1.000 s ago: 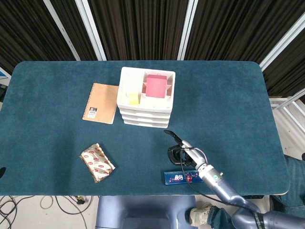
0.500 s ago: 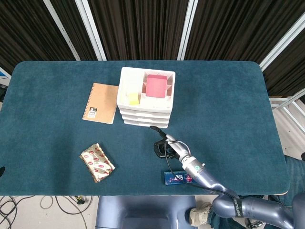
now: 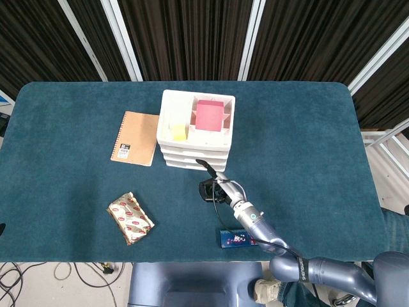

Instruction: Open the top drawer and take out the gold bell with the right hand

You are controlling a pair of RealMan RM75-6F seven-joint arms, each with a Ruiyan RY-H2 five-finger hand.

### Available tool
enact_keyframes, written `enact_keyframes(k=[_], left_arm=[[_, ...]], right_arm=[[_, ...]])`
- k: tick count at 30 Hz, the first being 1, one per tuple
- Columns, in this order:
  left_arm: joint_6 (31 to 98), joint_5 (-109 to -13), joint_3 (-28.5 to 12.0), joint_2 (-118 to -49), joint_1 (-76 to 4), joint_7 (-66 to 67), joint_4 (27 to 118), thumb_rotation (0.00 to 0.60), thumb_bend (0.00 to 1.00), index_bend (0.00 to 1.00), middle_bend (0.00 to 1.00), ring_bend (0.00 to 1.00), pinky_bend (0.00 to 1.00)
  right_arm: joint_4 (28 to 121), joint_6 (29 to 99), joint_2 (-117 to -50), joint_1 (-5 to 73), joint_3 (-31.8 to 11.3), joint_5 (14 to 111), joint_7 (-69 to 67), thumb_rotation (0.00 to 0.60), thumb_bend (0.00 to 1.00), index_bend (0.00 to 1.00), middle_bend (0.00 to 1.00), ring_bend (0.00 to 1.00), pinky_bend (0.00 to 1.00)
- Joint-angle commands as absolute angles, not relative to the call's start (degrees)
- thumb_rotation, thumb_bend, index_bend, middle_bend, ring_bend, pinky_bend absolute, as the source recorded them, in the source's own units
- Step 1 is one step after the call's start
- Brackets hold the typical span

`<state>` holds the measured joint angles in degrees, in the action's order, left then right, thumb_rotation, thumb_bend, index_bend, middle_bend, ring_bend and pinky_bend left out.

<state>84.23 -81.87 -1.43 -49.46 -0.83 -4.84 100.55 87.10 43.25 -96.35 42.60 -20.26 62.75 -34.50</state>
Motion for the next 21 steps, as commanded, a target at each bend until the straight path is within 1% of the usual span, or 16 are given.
enact_keyframes(k=[1,5,21], left_arm=[[84.25,-81.91,-1.40,-49.43,-0.80,-4.85,100.58,0.600,0.24,0.11,0.00,0.01,0.00],[84.14,-81.88,-1.29,-49.38,-0.77,-4.69,100.77,0.600,0.25,0.11,0.00,0.01,0.00],[84.39,-82.09,-1.26,-48.98,-0.61,-5.25,101.15,0.600,0.25,0.11,0.00,0.01,0.00]], right_arm=[[86.95,43.60,-97.08,42.90,-20.94,61.39,-33.76,0.600,0.70,0.00,0.74,0.84,0.86],[87.12,43.14,-97.68,43.39,-20.83,60.16,-32.45,0.600,0.70,0.00,0.74,0.84,0.86],[85.77,42.93,-100.51,45.29,-23.60,55.69,-30.54,0.600,0.72,0.00,0.75,0.85,0.86]])
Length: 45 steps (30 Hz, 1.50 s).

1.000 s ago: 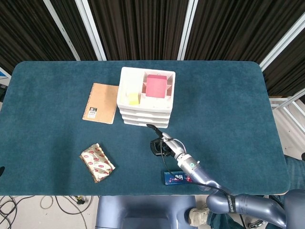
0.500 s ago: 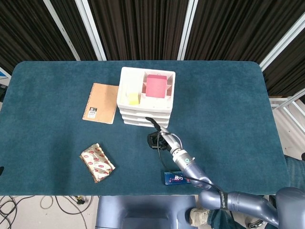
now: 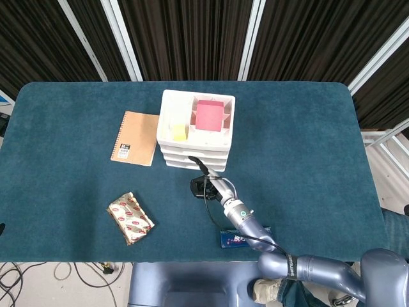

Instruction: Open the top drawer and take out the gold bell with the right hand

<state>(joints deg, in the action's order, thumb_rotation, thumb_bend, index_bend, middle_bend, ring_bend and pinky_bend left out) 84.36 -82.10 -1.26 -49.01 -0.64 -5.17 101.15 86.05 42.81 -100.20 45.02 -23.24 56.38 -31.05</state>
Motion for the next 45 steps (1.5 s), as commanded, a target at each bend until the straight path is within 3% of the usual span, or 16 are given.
enact_keyframes(k=[1,16,45], left_arm=[[84.41,-82.07,-1.28,-48.96,-0.60,-5.31,101.15,0.600,0.25,0.11,0.00,0.01,0.00],[84.37,-82.05,-1.25,-48.77,-0.57,-5.50,101.32,0.600,0.25,0.11,0.00,0.01,0.00],[84.33,-82.06,-1.20,-48.61,-0.53,-5.50,101.41,0.600,0.25,0.12,0.00,0.01,0.00]], right_arm=[[85.72,42.99,-100.60,45.37,-23.64,55.41,-30.24,0.600,0.72,0.00,0.75,0.85,0.86],[85.46,45.95,-103.24,47.02,-24.94,46.78,-22.93,0.600,0.74,0.00,0.75,0.85,0.86],[86.97,45.78,-102.89,46.43,-26.82,46.01,-21.79,0.600,0.74,0.00,0.75,0.86,0.86]])
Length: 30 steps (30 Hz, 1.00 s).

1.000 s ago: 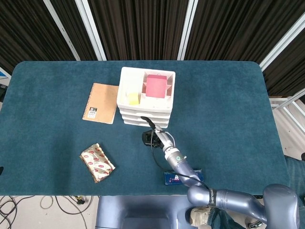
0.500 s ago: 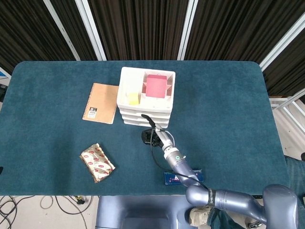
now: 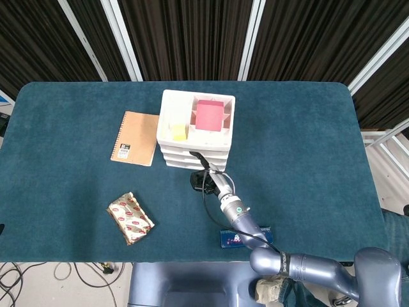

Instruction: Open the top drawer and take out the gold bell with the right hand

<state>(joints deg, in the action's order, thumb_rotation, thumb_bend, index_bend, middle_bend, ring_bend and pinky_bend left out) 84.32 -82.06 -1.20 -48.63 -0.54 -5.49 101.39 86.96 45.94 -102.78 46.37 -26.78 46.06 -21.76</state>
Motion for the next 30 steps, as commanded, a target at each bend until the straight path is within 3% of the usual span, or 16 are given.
enact_keyframes(k=[1,30], left_arm=[[84.35,-82.04,-1.21,-48.61,-0.52,-5.52,101.42,0.600,0.25,0.12,0.00,0.01,0.00],[84.33,-81.85,-1.28,-48.34,-0.48,-5.86,101.56,0.600,0.25,0.12,0.00,0.01,0.00]], right_arm=[[86.94,45.67,-102.97,46.49,-26.83,46.01,-21.79,0.600,0.74,0.00,0.75,0.86,0.86],[83.70,42.96,-104.84,48.46,-28.49,44.35,-22.08,0.600,0.75,0.00,0.76,0.86,0.86]])
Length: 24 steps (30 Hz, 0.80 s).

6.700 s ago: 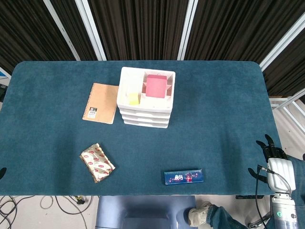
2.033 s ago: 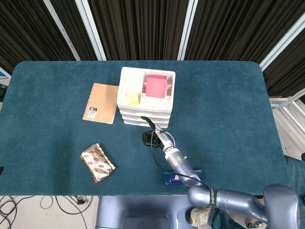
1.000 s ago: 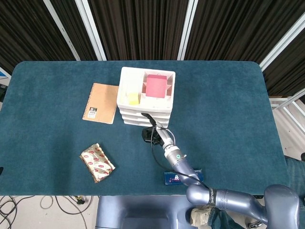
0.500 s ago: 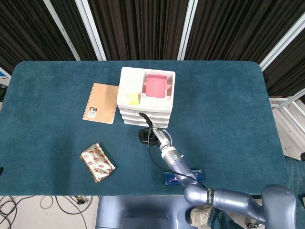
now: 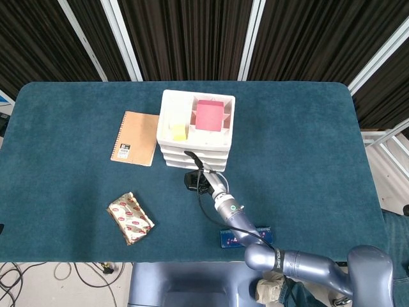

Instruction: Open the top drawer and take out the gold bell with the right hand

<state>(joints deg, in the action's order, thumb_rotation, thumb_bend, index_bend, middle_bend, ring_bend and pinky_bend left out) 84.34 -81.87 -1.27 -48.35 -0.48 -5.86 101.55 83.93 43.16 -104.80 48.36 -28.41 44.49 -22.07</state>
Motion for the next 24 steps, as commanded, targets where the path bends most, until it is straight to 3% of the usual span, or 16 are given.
enact_keyframes(k=[1,24], left_arm=[[84.33,-81.84,-1.28,-48.34,-0.48,-5.88,101.56,0.600,0.25,0.12,0.00,0.01,0.00],[84.11,-81.40,-1.41,-48.33,-0.51,-6.02,101.32,0.600,0.25,0.12,0.00,0.01,0.00]], right_arm=[[83.62,42.90,-104.84,48.49,-28.54,44.36,-22.11,0.600,0.75,0.00,0.76,0.86,0.87],[82.10,41.30,-105.25,49.43,-29.50,46.22,-23.38,0.600,0.76,0.00,0.76,0.86,0.86]])
